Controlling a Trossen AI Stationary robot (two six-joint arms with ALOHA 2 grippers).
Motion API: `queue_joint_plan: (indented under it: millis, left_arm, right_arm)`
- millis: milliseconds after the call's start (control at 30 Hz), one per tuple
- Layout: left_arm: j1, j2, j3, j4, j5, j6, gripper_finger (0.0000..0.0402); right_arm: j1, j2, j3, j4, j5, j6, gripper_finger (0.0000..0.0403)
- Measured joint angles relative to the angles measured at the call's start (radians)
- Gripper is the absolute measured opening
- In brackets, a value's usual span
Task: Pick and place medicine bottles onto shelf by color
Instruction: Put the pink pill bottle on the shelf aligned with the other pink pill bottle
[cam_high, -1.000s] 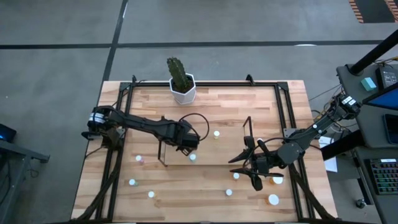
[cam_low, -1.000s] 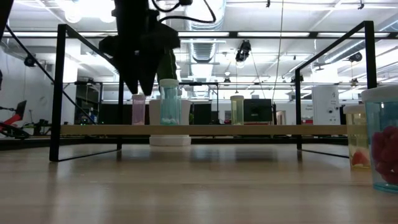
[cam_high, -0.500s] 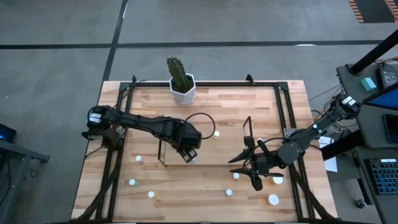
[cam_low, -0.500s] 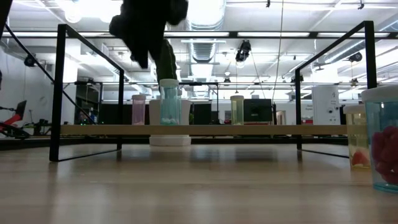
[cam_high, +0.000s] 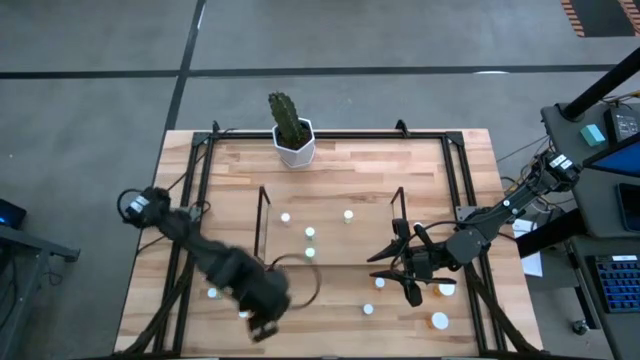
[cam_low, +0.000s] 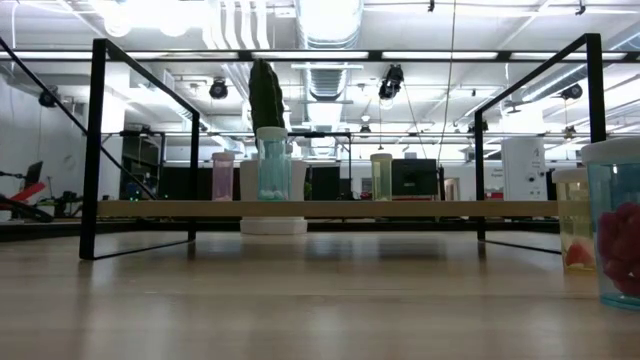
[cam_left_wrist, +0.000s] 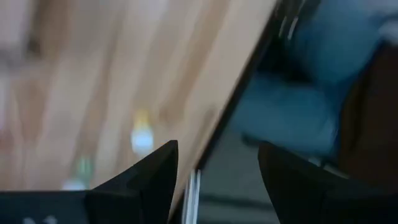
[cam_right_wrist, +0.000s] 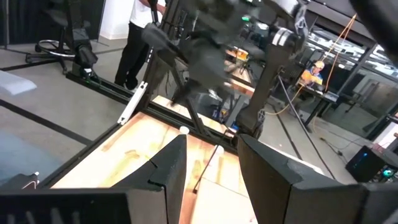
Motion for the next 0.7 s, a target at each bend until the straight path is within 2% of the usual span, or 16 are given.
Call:
queue_joint_plan:
  millis: [133, 267, 400, 533, 700]
  left_arm:
    - [-0.082, -0.013, -0.051, -0.076, -0.005, -0.123, 0.0205]
    - [-0.122, -0.078, -0.157, -0.084, -0.148, -0.228, 0.0205]
    - [-0.123, -0.184, -0.318, -0.080, -0.219, -0.332, 0.0205]
    - [-0.126, -0.303, -0.501, -0.054, -0.229, -0.438, 0.0207]
    - [-0.120, -0.439, -0.705, 0.058, -0.289, -0.528, 0.0232]
  right_arm:
    - [0.000, 0.000, 0.000, 0.000, 0.000, 0.002, 0.0134]
    - [0.000, 0.000, 0.000, 0.000, -0.002, 0.004, 0.0134]
    - [0.000, 0.000, 0.000, 0.000, -0.002, 0.006, 0.0134]
    - [0.000, 0.000, 0.000, 0.000, -0.003, 0.030, 0.0134]
    - [0.000, 0.000, 0.000, 0.000, -0.026, 0.031, 0.0134]
